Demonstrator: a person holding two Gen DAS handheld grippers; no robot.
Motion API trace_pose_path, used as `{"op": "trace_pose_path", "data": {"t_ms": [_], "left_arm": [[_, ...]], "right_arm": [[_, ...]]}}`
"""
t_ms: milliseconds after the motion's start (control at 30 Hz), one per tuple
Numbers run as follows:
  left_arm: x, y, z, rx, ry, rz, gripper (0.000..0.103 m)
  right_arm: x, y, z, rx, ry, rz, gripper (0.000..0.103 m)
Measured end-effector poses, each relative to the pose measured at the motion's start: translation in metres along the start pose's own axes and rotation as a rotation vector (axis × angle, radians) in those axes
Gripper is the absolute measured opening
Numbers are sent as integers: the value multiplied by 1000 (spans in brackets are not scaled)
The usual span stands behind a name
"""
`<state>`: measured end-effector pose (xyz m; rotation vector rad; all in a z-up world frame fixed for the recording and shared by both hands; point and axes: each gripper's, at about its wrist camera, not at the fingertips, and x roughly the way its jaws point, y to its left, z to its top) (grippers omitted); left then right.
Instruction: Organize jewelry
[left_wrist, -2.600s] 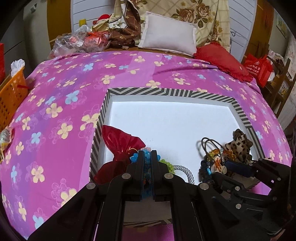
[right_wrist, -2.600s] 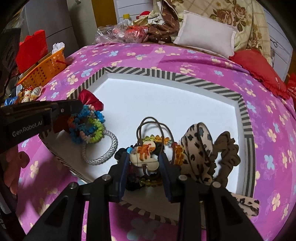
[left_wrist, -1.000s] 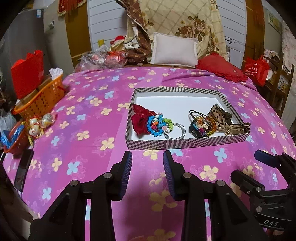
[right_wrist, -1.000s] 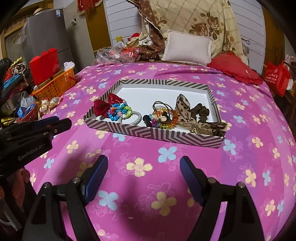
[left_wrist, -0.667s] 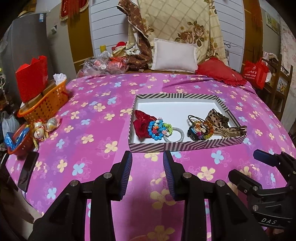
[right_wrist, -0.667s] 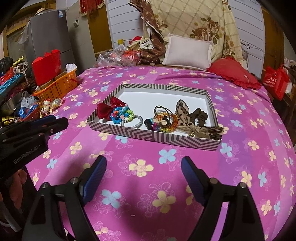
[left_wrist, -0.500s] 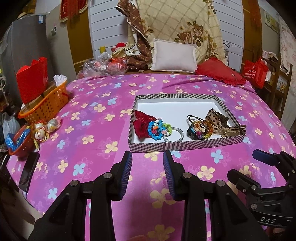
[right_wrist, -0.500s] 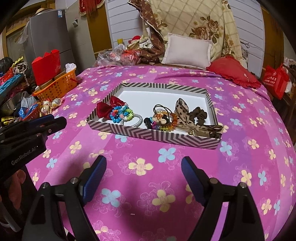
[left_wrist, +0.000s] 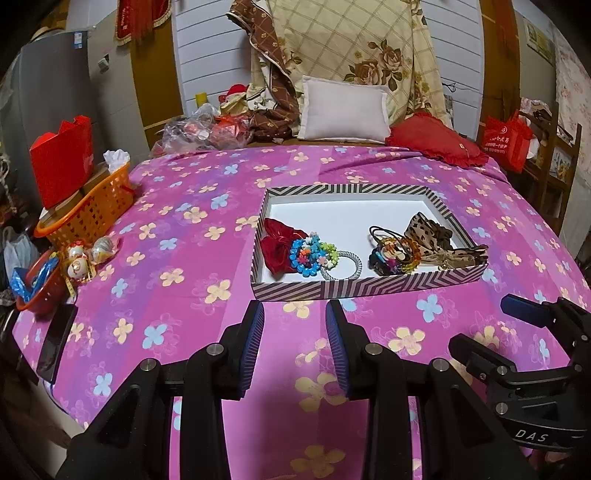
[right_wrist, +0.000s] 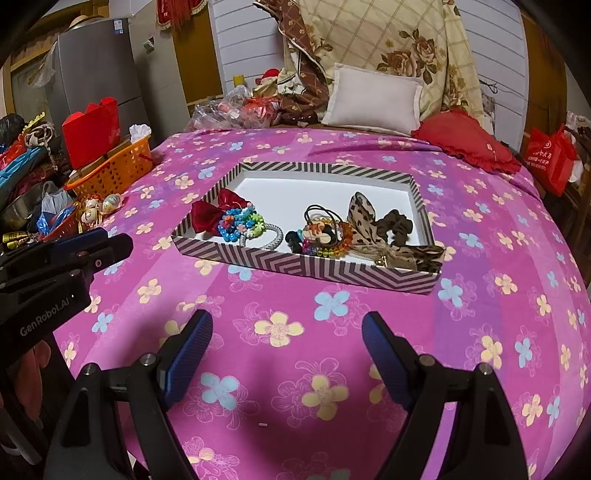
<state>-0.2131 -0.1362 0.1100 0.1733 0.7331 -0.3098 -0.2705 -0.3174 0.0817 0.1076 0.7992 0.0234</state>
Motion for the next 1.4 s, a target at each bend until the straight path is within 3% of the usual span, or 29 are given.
{"op": "trace_pose_path", "data": {"t_ms": [1000,1400], "left_arm": [[4,-4,0,-1,6,-7,23],[16,-4,-7,1,22,-61,23]], "right_arm": [[6,-2,0,1,14,0,86],[17,-5,-6,8,37,0,86]]}}
